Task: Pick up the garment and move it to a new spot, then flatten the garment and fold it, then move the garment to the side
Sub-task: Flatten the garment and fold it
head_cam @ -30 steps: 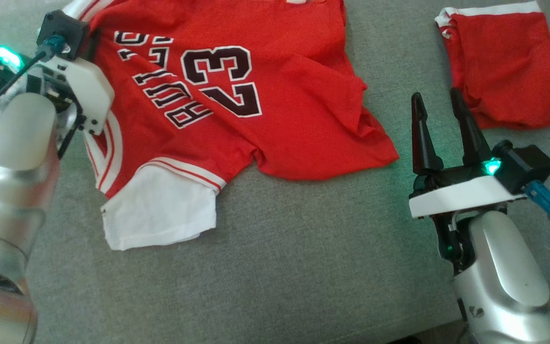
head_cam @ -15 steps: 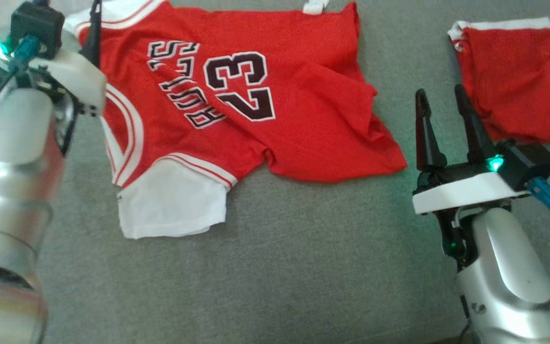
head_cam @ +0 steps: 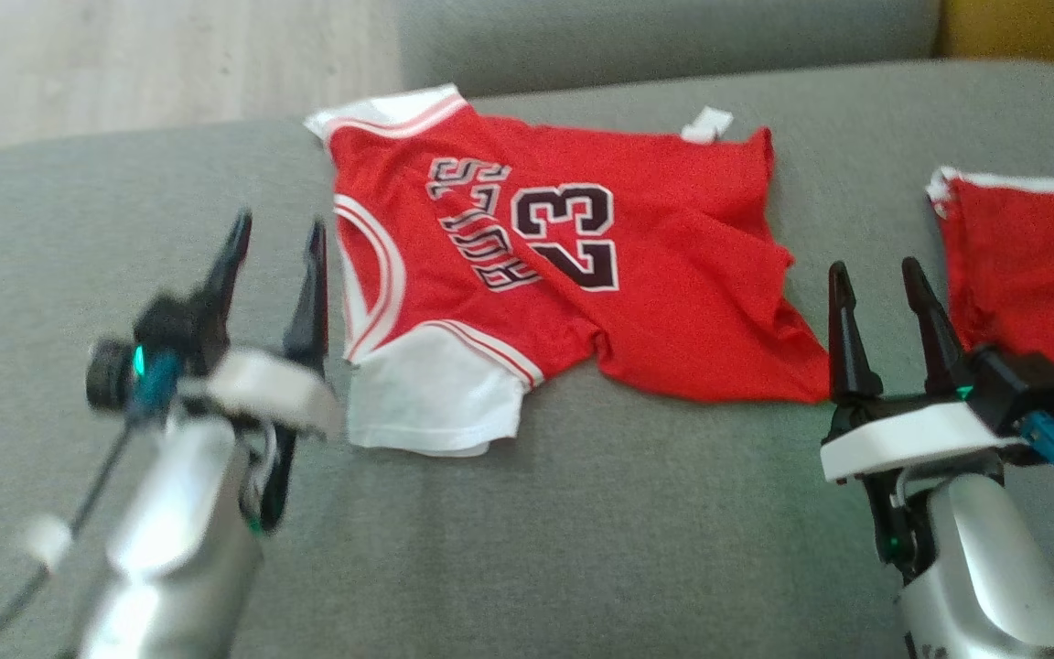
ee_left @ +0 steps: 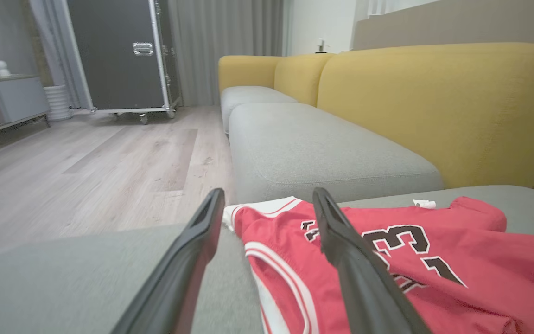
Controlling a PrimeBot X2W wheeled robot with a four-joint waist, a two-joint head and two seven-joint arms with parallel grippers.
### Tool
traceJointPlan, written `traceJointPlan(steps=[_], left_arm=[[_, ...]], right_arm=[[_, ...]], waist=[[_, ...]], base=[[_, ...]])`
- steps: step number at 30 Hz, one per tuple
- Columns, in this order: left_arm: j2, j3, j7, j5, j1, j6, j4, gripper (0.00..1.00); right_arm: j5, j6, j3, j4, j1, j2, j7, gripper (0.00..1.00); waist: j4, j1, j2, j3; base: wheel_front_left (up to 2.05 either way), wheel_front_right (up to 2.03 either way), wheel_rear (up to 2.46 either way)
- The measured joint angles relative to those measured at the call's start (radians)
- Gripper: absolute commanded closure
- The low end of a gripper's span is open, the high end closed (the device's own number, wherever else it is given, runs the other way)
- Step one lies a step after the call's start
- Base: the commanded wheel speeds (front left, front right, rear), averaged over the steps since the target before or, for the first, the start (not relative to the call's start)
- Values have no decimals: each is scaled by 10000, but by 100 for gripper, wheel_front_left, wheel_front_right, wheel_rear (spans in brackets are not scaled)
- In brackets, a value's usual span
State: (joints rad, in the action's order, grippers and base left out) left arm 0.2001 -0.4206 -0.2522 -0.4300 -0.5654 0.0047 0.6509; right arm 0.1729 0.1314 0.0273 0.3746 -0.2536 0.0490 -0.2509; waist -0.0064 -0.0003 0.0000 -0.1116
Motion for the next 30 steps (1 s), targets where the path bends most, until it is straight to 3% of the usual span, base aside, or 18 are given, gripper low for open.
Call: traceJointPlan(steps=[4, 11, 19, 24, 30], left_arm=[[-169, 351, 2, 128, 1655, 65, -1181, 0], [-644, 736, 2, 176, 3413, 75, -1835, 0], [-882, 1043, 2, 470, 3592, -82, -2044, 0], [-918, 959, 0, 616, 3525, -462, -1939, 0], [-1005, 184, 337, 616, 3249, -982, -1225, 0]], right_arm=[[-40, 0, -46, -10, 253, -2, 0, 0], [117, 0, -2, 36, 878, -4, 0, 0], [182, 0, 161, 38, 875, -4, 0, 0], [205, 0, 203, 31, 817, -4, 0, 0], [209, 0, 219, 6, 797, -4, 0, 0]], waist=[[387, 0, 0, 422], [748, 1, 0, 804], [657, 3, 0, 733], [566, 3, 0, 651], [411, 3, 0, 454]], base=[[0, 0, 0], [0, 0, 0], [0, 0, 0], [0, 0, 0], [0, 0, 0]])
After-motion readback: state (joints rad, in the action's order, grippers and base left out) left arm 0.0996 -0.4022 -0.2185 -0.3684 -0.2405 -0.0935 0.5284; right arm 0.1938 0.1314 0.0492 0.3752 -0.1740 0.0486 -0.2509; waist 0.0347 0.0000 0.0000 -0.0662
